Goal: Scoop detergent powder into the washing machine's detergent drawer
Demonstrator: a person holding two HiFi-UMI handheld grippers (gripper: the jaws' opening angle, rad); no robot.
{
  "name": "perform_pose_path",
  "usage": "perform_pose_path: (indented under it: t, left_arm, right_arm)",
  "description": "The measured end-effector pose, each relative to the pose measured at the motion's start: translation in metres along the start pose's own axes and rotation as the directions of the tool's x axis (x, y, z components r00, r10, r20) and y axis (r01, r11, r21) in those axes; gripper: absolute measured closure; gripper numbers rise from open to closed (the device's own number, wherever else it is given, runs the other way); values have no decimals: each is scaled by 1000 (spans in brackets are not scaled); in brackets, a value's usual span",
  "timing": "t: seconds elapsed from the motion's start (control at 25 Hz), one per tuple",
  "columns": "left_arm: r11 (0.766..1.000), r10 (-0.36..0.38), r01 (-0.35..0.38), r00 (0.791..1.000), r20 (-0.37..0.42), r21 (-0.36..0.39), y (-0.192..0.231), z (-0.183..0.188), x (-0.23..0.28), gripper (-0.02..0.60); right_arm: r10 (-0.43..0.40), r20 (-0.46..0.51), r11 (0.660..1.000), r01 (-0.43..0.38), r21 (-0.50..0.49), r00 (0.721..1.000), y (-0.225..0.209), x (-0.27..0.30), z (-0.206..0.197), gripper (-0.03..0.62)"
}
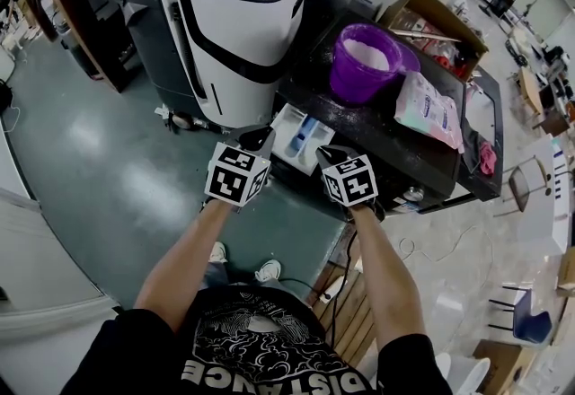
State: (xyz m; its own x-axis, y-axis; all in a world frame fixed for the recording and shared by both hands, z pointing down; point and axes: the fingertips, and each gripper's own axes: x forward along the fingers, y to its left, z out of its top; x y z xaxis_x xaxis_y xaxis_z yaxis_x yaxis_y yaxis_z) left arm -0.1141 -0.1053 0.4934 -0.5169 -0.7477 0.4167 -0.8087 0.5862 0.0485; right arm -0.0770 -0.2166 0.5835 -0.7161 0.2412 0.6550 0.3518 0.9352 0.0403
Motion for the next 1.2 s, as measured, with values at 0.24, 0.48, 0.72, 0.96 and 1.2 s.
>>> perform_pose_path:
  t: [0.24, 0.48, 0.72, 0.96, 1.2]
  left_arm:
    - [1000, 0, 0, 1000, 3, 0, 0, 1, -1, 577]
    - [1000, 0, 0, 1000, -1, 2, 0, 0, -3, 577]
    - [1000, -1, 1, 1000, 3, 2, 0, 0, -4, 577]
    - [1000, 2, -2, 1000, 6, -1, -1, 0, -5, 577]
    - [1000, 0, 0, 1000, 9, -3, 1, 0, -6, 577]
  right_arm:
    - [-19, -17, 996, 17, -83, 1000, 1, -1, 1, 559]
    - [-34, -31, 988, 29, -150, 999, 3, -1, 2, 559]
    - [-57, -28, 978, 51, -201, 998, 3, -2, 3, 559]
    - [-64, -33, 971, 54, -233, 997, 6, -5, 3, 559]
    - [-80, -16, 964, 74, -256, 997, 7, -5, 6, 559]
